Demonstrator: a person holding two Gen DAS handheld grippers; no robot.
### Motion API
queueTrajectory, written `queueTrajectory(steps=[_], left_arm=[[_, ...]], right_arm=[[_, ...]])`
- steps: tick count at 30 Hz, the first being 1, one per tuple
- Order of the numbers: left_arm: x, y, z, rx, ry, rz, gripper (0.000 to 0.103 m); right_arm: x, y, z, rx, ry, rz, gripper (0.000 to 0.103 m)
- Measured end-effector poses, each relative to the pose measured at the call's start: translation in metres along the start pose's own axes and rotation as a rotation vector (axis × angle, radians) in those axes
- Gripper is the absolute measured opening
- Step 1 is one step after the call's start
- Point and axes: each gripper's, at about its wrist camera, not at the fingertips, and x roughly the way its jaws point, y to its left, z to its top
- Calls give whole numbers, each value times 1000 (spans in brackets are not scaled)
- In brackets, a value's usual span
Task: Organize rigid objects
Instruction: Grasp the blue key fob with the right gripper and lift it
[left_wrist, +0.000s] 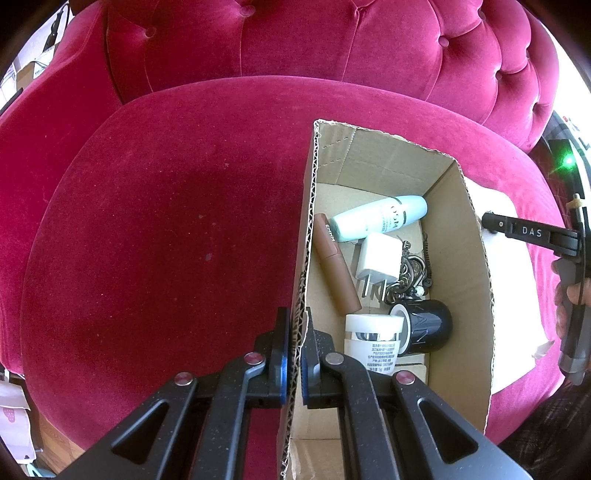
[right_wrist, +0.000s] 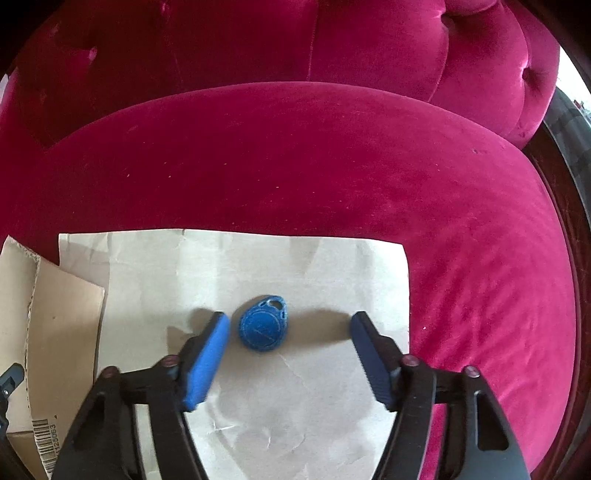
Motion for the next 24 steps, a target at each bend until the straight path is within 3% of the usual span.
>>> queueTrajectory(steps=[5,24], left_arm=[[0,0,0,1,0,0,4],[0,0,0,0,0,0,4]], right_arm=[[-3,1,1,-12,-8,5,29],[-26,1,-3,-17,-50,12,28]])
